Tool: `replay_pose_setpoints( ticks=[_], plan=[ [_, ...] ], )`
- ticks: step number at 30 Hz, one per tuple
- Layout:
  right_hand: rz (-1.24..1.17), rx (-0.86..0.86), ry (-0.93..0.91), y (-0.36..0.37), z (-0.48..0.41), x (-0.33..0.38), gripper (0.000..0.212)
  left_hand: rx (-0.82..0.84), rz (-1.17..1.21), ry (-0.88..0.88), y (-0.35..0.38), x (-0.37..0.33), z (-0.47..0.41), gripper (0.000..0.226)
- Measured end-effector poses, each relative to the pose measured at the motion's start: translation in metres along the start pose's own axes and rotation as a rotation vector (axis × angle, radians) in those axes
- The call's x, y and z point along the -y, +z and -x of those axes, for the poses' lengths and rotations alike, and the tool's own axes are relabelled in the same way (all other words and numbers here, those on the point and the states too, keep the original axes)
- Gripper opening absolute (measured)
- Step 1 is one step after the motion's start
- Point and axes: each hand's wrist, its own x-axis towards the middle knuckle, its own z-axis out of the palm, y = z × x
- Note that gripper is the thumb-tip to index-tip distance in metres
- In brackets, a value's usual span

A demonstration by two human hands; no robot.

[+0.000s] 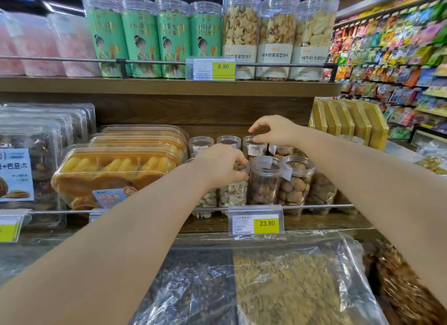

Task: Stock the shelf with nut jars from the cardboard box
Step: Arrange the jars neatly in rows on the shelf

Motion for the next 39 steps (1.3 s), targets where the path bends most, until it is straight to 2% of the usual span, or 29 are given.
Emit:
replay_pose_setpoints(
  ticks=[4, 7, 9, 11, 17, 19, 26, 28, 30, 34, 36, 39],
  plan=[
    [0.016, 0.243, 0.005, -0.029, 0.033, 0.016, 0.031, 0.017, -0.009, -0.012, 0.000, -0.001, -0.001, 0.044],
    [0.115, 0.467, 0.038, -0.038, 0.056, 0.027, 0.054, 0.017, -0.005, -0.014, -0.001, -0.003, -0.001, 0.041],
    [0.230, 0.573, 0.037, -0.035, 0.065, 0.031, 0.062, 0.014, -0.009, -0.017, -0.002, -0.005, 0.000, 0.040],
    [0.313, 0.548, -0.006, -0.030, 0.069, 0.030, 0.062, 0.010, -0.017, -0.014, -0.002, -0.006, 0.000, 0.040],
    [0.538, 0.286, -0.103, -0.014, 0.070, 0.028, 0.057, -0.005, -0.036, -0.023, -0.001, -0.005, -0.001, 0.039],
    [0.574, 0.251, -0.115, -0.009, 0.069, 0.029, 0.057, -0.013, -0.044, -0.018, -0.001, -0.005, -0.001, 0.038],
    [0.344, 0.327, -0.062, -0.025, 0.069, 0.017, 0.070, -0.020, -0.032, -0.020, 0.001, -0.003, -0.003, 0.041],
    [0.306, 0.371, -0.042, -0.022, 0.071, 0.017, 0.068, -0.019, -0.019, -0.019, 0.002, -0.003, -0.003, 0.041],
    [0.323, 0.369, -0.042, -0.018, 0.071, 0.018, 0.060, -0.017, -0.011, -0.020, 0.002, -0.003, -0.002, 0.041],
    [0.483, 0.204, -0.124, -0.007, 0.069, 0.027, 0.057, -0.021, -0.016, -0.013, 0.002, -0.003, -0.002, 0.040],
    [0.464, 0.209, -0.114, -0.004, 0.068, 0.028, 0.058, -0.021, -0.020, -0.014, 0.002, -0.002, -0.002, 0.040],
    [0.384, 0.304, -0.115, -0.012, 0.066, 0.021, 0.063, -0.019, -0.021, -0.015, 0.003, -0.003, -0.003, 0.041]
  ],
)
